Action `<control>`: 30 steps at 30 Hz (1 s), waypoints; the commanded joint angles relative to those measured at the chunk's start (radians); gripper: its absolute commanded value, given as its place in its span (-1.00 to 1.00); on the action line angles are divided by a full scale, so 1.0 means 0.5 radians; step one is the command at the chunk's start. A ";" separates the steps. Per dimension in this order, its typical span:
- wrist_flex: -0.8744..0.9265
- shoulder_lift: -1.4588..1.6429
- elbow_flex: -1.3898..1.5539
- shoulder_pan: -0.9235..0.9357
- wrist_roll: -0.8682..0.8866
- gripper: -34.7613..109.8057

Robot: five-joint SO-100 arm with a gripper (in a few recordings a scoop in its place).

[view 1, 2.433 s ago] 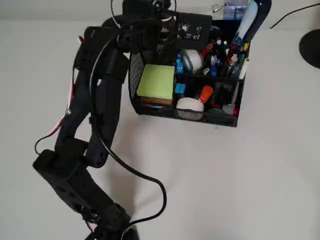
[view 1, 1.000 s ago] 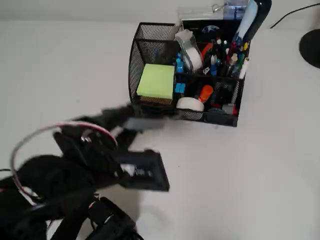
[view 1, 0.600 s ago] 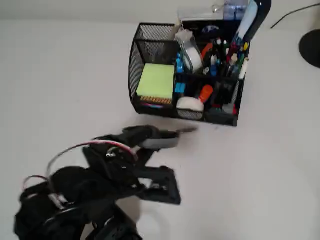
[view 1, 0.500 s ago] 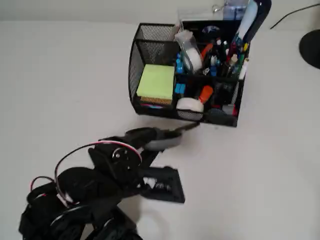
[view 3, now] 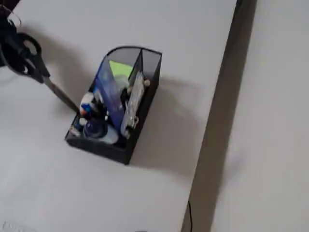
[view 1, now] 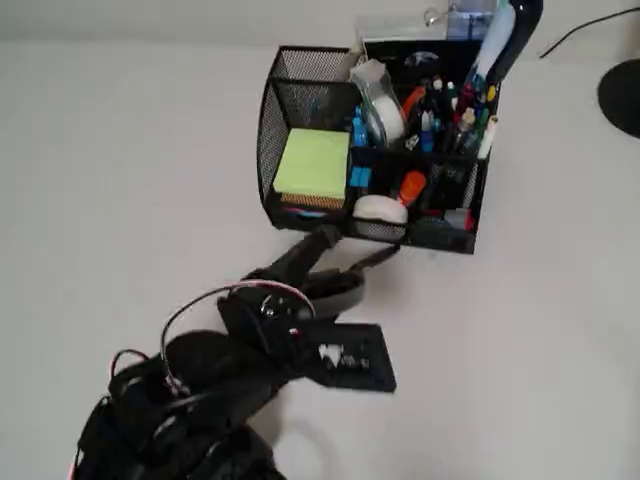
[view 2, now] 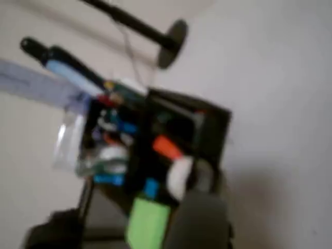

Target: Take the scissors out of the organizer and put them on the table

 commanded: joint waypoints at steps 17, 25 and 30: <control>0.224 0.058 0.252 0.476 -1.730 0.24; 0.138 0.061 0.239 0.657 -2.310 0.24; 0.144 0.061 0.169 0.482 -1.730 0.23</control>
